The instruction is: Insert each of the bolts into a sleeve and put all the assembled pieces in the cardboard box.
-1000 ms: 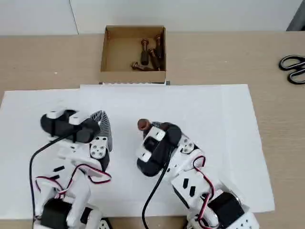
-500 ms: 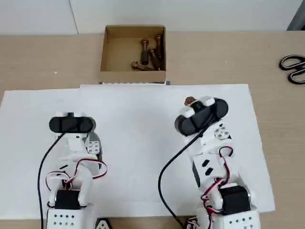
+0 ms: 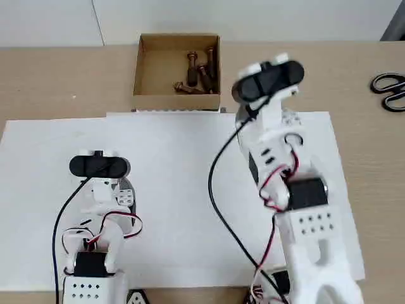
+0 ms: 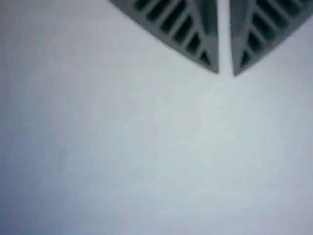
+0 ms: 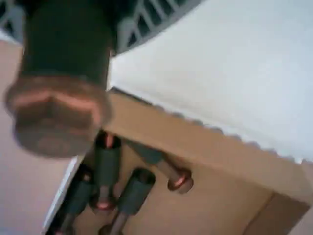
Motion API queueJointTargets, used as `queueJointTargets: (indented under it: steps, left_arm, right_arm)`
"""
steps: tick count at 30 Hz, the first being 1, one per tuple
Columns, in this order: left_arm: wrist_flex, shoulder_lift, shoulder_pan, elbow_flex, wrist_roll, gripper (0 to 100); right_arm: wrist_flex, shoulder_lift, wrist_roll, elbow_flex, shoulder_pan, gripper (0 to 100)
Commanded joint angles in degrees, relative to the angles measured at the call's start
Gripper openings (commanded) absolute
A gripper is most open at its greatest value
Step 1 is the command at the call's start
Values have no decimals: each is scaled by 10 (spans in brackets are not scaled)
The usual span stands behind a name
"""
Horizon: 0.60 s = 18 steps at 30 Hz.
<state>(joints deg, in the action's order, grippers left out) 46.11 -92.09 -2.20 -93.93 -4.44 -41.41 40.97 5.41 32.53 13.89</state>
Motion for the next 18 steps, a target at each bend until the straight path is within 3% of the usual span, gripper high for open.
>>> queueJointTargets:
  steps: [1,18]
  left_arm:
    - [-11,-6,-3,3,5,5]
    - [-12,-6,-2,3,5,5]
  right_arm:
    - [23,-95,-4,-126,-4,2]
    - [58,-625,53,-579,15,2]
